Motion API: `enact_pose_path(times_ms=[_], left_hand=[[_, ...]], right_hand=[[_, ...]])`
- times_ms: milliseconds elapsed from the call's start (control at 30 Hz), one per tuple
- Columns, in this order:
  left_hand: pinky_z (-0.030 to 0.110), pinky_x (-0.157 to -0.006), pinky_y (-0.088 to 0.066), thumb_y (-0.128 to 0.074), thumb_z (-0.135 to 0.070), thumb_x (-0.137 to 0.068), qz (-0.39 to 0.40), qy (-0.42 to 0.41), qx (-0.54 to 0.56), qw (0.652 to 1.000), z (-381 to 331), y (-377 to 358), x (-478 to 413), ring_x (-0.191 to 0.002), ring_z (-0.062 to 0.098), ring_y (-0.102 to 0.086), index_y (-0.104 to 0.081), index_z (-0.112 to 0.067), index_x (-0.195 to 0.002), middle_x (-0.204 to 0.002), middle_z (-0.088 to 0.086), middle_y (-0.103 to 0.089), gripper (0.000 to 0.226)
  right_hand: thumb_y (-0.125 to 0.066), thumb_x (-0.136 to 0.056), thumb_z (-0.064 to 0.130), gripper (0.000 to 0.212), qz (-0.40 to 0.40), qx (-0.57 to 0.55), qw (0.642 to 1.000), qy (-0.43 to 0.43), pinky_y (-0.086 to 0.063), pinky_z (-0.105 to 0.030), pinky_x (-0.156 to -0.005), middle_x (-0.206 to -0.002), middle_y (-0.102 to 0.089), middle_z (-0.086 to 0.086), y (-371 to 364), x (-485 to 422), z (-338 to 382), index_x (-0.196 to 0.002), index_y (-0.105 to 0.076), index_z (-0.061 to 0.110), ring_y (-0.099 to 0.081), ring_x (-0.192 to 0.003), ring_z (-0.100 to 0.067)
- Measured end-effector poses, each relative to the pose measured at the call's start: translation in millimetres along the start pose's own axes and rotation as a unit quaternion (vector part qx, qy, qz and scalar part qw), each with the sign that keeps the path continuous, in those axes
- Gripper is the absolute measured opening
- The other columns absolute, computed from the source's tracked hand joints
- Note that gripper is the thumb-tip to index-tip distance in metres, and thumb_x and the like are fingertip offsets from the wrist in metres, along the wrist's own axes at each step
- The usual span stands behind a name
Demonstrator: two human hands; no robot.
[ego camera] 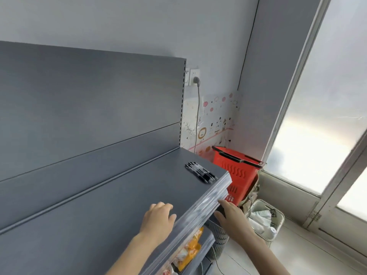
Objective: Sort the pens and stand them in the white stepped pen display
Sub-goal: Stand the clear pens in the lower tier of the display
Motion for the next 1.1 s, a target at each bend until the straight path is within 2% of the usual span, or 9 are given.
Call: enact_pose_path(times_ms=[267, 433, 567, 700, 800, 900, 967, 1100], left_hand=[[0.028, -0.104, -0.034, -0.038, -0.031, -0.098, 0.007, 0.068, 0.014, 0.998, 8, -20, -78, -0.127, 0.018, -0.039, -0.046, -0.015, -0.134, -0.136, -0.001, -0.047, 0.041], [0.028, -0.102, -0.036, -0.04, -0.031, -0.097, -0.007, 0.125, 0.044, 0.991, -17, -36, -142, -0.125, 0.019, -0.042, -0.047, -0.012, -0.133, -0.132, 0.004, -0.049, 0.041], [0.031, -0.098, -0.04, -0.04, -0.035, -0.097, -0.009, 0.188, 0.052, 0.981, -48, -55, -184, -0.121, 0.02, -0.044, -0.049, -0.009, -0.128, -0.128, 0.006, -0.047, 0.042], [0.033, -0.097, -0.041, -0.042, -0.043, -0.094, -0.017, 0.255, 0.057, 0.965, -67, -64, -213, -0.119, 0.024, -0.045, -0.05, -0.005, -0.122, -0.124, 0.008, -0.045, 0.048], [0.037, -0.094, -0.043, -0.044, -0.052, -0.09, -0.019, 0.293, 0.066, 0.954, -78, -71, -229, -0.113, 0.027, -0.047, -0.052, -0.006, -0.105, -0.116, 0.009, -0.046, 0.048], [0.036, -0.091, -0.045, -0.047, -0.054, -0.087, -0.013, 0.32, 0.037, 0.946, -88, -74, -243, -0.117, 0.026, -0.042, -0.05, -0.008, -0.111, -0.118, 0.008, -0.042, 0.052], [0.035, -0.087, -0.044, -0.05, -0.044, -0.088, -0.005, 0.331, 0.028, 0.943, -90, -73, -250, -0.118, 0.026, -0.04, -0.049, -0.009, -0.112, -0.121, 0.007, -0.04, 0.043], [0.03, -0.077, -0.041, -0.048, -0.03, -0.088, 0.0, 0.357, 0.024, 0.934, -78, -69, -246, -0.114, 0.024, -0.041, -0.044, -0.013, -0.095, -0.118, 0.006, -0.04, 0.019]], right_hand=[[-0.043, -0.098, 0.03, 0.047, 0.013, -0.007, 1.0, 0.015, -0.035, -0.026, -0.101, -0.139, -0.048, -0.006, 6, -101, -34, -0.14, -0.037, 0.01, -0.045, -0.128, -0.018], [-0.043, -0.097, 0.027, 0.042, 0.04, -0.01, 0.998, 0.052, -0.036, -0.03, -0.1, -0.135, -0.051, -0.008, 8, -174, -59, -0.135, -0.042, 0.009, -0.047, -0.125, -0.022], [-0.044, -0.096, 0.027, 0.045, 0.075, -0.005, 0.994, 0.082, -0.034, -0.028, -0.102, -0.138, -0.048, -0.006, 12, -223, -85, -0.138, -0.04, 0.011, -0.045, -0.128, -0.019], [-0.045, -0.096, 0.025, 0.043, 0.103, -0.013, 0.987, 0.124, -0.037, -0.028, -0.098, -0.133, -0.052, -0.007, 15, -259, -95, -0.136, -0.043, 0.011, -0.05, -0.122, -0.021], [-0.046, -0.095, 0.024, 0.041, 0.121, -0.024, 0.98, 0.155, -0.04, -0.027, -0.094, -0.129, -0.055, -0.007, 14, -275, -93, -0.133, -0.047, 0.011, -0.055, -0.115, -0.022], [-0.045, -0.096, 0.025, 0.04, 0.143, -0.027, 0.973, 0.177, -0.039, -0.025, -0.092, -0.128, -0.055, -0.007, 11, -285, -88, -0.134, -0.047, 0.012, -0.054, -0.115, -0.021], [-0.045, -0.096, 0.025, 0.04, 0.154, -0.031, 0.97, 0.184, -0.039, -0.025, -0.092, -0.127, -0.056, -0.008, 9, -291, -87, -0.133, -0.048, 0.011, -0.054, -0.115, -0.021], [-0.046, -0.094, 0.023, 0.033, 0.169, -0.022, 0.967, 0.191, -0.042, -0.028, -0.088, -0.119, -0.061, -0.01, 4, -298, -81, -0.122, -0.055, 0.008, -0.057, -0.11, -0.025]])
Point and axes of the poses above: each hand's wrist, its own x-axis away from the middle knuckle, its own y-axis out of the back of the hand, z = x × y, the point moved 3 cm from there along -x, towards the middle knuckle
